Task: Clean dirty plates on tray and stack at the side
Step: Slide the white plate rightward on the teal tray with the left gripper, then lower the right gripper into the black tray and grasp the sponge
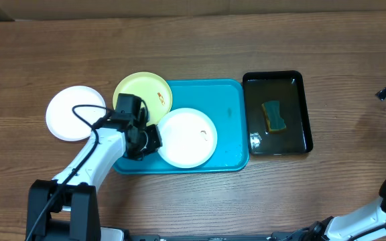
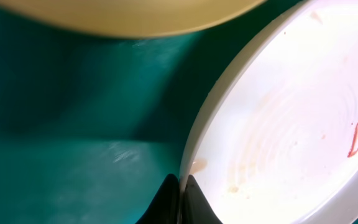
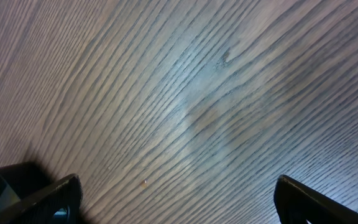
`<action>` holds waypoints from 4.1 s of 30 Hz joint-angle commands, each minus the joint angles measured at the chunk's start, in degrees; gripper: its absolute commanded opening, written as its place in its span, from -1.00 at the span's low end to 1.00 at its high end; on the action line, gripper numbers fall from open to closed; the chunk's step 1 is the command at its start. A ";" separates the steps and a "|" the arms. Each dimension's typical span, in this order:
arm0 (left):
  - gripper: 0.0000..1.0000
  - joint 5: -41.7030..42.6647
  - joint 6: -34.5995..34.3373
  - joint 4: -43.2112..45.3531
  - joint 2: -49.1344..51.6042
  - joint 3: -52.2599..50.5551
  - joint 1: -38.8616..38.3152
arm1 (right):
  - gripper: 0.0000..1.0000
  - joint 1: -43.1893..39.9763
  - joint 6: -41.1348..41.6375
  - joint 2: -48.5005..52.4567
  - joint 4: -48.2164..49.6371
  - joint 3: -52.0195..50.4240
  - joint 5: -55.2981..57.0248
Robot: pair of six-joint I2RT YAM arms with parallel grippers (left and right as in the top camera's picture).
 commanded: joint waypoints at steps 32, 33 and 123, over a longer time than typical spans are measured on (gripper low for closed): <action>-0.91 -14.88 0.24 11.52 0.63 -0.13 -11.69 | 1.00 0.00 0.20 -0.26 0.22 0.46 -0.24; -0.92 -15.19 0.22 11.50 0.66 -0.13 -11.69 | 1.00 0.00 0.20 -0.26 0.22 0.48 -0.24; -0.14 -14.29 -7.04 10.32 6.62 -0.13 -11.67 | 0.51 47.19 -4.33 -0.26 -0.70 -10.58 9.90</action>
